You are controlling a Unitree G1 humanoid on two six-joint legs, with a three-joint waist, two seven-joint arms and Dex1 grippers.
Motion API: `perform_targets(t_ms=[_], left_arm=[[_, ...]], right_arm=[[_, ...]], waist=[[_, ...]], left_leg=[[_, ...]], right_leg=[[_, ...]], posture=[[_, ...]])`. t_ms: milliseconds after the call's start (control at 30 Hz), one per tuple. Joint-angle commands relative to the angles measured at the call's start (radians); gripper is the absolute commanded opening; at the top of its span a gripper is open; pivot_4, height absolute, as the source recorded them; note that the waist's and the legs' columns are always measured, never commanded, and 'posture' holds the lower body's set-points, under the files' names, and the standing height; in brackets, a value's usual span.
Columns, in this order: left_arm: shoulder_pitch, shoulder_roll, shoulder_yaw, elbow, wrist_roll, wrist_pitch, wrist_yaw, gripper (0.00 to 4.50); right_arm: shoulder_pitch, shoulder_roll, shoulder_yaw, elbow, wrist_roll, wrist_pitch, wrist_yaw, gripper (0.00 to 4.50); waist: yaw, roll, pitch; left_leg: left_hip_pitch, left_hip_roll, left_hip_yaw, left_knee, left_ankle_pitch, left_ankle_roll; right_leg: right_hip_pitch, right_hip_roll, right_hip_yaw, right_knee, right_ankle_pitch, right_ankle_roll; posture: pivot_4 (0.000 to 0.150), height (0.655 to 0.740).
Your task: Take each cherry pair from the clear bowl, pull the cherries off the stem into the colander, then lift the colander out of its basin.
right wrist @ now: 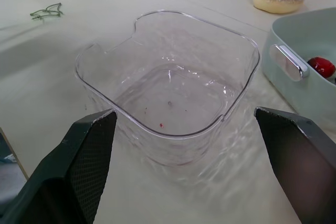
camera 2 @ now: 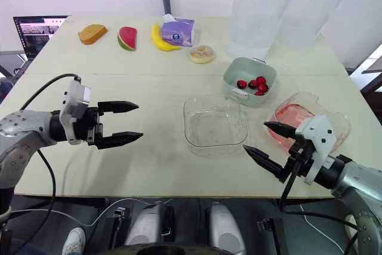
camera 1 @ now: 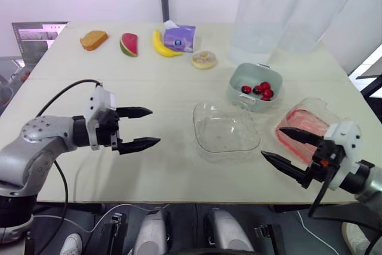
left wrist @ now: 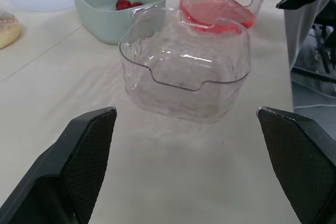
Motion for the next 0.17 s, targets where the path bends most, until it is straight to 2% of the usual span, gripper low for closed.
perform_targets(t_ms=[33,167], left_arm=[[0.0,-0.001,0.015,-0.021,0.005,-0.025,0.001,4.5],[-0.001,-0.004,0.011,-0.021,0.021,-0.044,0.005,4.5]], right_arm=[[0.011,-0.02,-0.011,-0.006,0.034,-0.031,-0.01,4.45],[0.023,-0.037,-0.006,0.002,0.052,-0.044,-0.026,4.45]], waist=[[0.0,0.0,0.0],[0.001,0.0,0.0]], left_leg=[[0.0,0.0,0.0,0.0,0.0,0.0],[0.0,0.0,0.0,0.0,0.0,0.0]], right_leg=[[0.0,0.0,0.0,0.0,0.0,0.0],[0.0,0.0,0.0,0.0,0.0,0.0]], posture=[[0.15,0.74],[0.15,0.74]])
